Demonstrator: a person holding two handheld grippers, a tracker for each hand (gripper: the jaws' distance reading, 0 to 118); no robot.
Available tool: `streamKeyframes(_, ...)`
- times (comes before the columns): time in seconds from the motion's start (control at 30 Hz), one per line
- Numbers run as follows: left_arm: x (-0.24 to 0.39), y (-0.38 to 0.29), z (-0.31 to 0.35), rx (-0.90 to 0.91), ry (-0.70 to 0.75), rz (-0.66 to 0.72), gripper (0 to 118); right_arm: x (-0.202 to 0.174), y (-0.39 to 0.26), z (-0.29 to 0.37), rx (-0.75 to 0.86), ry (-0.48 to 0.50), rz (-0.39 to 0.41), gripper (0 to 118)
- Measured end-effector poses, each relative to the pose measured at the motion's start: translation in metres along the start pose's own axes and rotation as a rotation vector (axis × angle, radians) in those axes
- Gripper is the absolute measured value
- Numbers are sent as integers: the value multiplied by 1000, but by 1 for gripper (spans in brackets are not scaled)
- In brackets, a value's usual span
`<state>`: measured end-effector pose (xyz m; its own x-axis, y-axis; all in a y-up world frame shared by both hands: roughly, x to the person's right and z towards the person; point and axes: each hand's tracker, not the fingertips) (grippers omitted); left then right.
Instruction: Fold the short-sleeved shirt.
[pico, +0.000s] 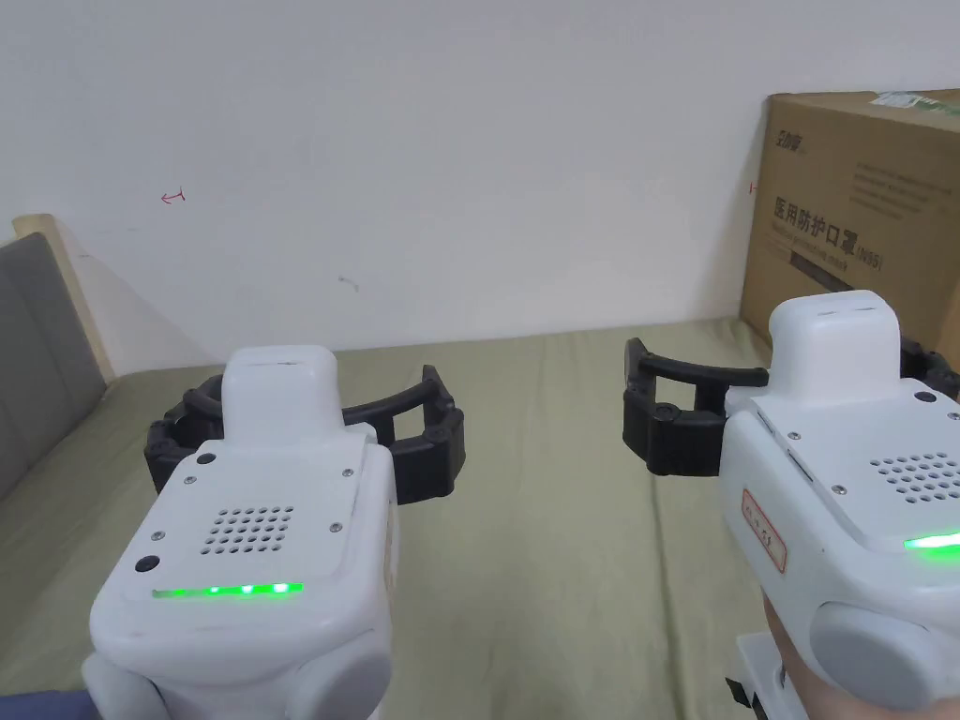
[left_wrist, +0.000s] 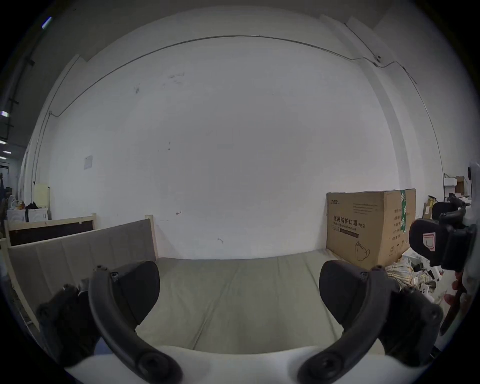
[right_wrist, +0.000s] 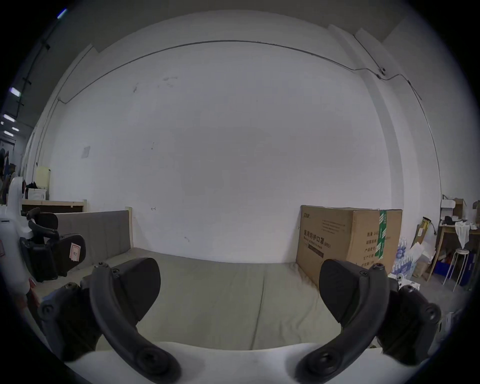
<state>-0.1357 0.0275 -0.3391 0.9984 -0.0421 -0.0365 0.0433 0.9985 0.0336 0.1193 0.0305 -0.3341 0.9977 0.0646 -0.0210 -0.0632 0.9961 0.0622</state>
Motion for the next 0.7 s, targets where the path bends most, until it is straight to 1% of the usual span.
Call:
streamKeyframes(0.2, 0, -2, -3, -20, 13, -27, 118, 2, -1, -1, -10, -12, -8, 118)
streamKeyframes(0.27, -1, -3, -2, -23, -17, -13, 118, 2, -1, -1, -14, -12, -14, 118)
streamKeyframes(0.43, -3, -1, -3, -29, -8, 4, 118, 0, 0, -2, -23, -11, -3, 118)
streamKeyframes(0.7, -5, 0, -5, -37, -25, 13, 118, -1, 1, -4, -25, -8, -21, 118)
